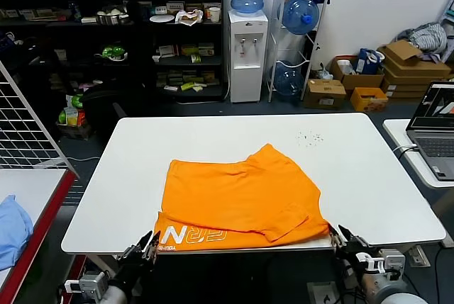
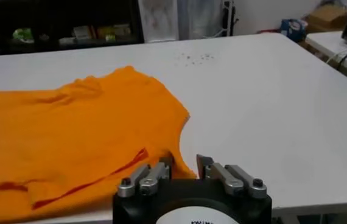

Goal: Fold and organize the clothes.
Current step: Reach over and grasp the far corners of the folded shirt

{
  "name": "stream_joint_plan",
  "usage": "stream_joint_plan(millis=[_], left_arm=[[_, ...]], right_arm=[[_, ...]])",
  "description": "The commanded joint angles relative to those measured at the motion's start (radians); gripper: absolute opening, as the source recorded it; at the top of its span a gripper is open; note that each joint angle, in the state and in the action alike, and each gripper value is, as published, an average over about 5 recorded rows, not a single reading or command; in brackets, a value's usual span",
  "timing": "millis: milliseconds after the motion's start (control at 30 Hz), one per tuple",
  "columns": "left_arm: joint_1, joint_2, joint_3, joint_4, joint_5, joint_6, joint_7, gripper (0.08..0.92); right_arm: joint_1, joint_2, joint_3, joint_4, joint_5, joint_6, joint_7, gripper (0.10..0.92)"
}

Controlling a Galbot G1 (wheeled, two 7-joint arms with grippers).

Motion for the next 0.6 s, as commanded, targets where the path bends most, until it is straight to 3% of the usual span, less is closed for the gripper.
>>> stream_joint_plan(millis=[33,333,467,600], left_arm=[[-0.18,0.057,-0.018,0.028,-0.061,0.001,0.007,0.391],[-0.662,0.04,0.185,0.338,-0.257,0.027,0.042,0.651],[-0.805,0.007,0.272,0.498,-0.266,0.035,0.072,0.764],[-0.921,-0.025,0.367,0.632,-0.268,0.048,0.094,0.875]], right_arm=[[0.182,-0.078,-0.014,0.011,0.019,0.02,-0.008,0.517],[0.729,-0.128,-0.264,-0.298,0.171,-0.079,0.083,0.777],[0.929,-0.072,-0.387,-0.497,0.183,-0.105,0.105,0.88],[1.084,0.013,-0.479,-0.69,0.173,-0.127,0.103,0.917]])
